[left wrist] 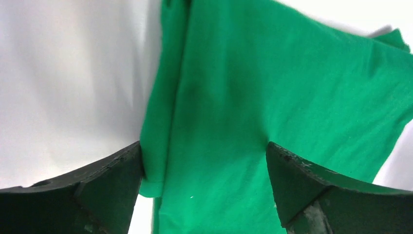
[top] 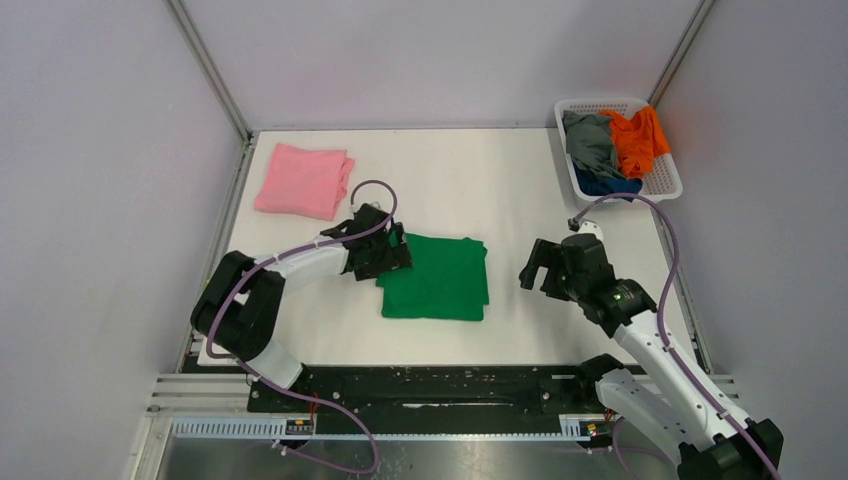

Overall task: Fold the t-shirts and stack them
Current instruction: Put the neatly folded tshirt into the corner of the board with the left arm

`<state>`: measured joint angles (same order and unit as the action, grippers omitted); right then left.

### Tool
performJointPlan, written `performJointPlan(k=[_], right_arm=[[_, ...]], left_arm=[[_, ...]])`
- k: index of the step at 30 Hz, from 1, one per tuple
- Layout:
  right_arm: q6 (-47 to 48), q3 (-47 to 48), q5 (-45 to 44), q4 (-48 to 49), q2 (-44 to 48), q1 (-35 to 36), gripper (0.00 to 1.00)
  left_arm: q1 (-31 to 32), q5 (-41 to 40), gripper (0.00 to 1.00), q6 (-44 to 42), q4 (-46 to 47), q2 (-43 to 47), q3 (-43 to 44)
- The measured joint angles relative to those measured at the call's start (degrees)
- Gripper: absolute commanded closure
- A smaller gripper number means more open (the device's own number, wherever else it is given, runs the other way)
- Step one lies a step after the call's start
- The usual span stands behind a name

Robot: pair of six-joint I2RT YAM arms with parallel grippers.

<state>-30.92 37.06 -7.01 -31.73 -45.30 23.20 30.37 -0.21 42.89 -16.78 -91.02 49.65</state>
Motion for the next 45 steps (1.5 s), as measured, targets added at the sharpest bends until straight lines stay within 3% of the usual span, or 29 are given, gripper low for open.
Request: performJointPlan(k=[4, 7, 10, 11, 17, 21, 26, 36, 45], right_arm=[[0.8, -0.2, -1.1, -0.8, -0.5, 0.0, 0.01], [1.3, -0.4, -1.5, -1.0, -1.0, 0.0, 0.0], [1.6, -0.4, -2.3, -1.3, -0.9, -0.1, 0.0], [1.7, -0.4, -2.6, -1.4, -0.7, -0.1, 0.01], [2.3, -0.9, -4.5, -2.4, 1.9, -0.1, 0.0], [2.8, -1.6, -5.6, -2.6, 3.4, -0.1, 0.01], [3.2, -2.3, -6.0, -2.2, 4.2, -0.1, 0.01], [3.3, -3.7, -7.4, -1.4, 5.9, -0.2, 0.01], [3.3, -3.9, -9.0, -0.6, 4.7, -0.2, 0.01]], left_arm=[[2.5, -0.8, 0.34, 0.0, 0.4, -2.8, 2.1], [5.4, -3.8, 0.61, 0.2, -1.2, -5.8, 5.3], [7.8, -8.1, 0.97, 0.1, -4.3, -9.5, 9.7], [8.2, -9.2, 1.0, 0.4, -5.2, -10.3, 11.0], [8.9, -21.6, 1.0, -3.8, -13.7, -14.1, 19.3], [7.8, -31.0, 1.0, -11.5, -17.2, -14.2, 24.3], [2.6, -38.7, 1.0, -25.3, -11.7, -14.2, 28.3], [-10.3, -40.9, 1.0, -49.6, -3.1, -16.3, 33.3], [-14.8, -38.8, 1.0, -61.8, -0.6, -16.8, 38.8]])
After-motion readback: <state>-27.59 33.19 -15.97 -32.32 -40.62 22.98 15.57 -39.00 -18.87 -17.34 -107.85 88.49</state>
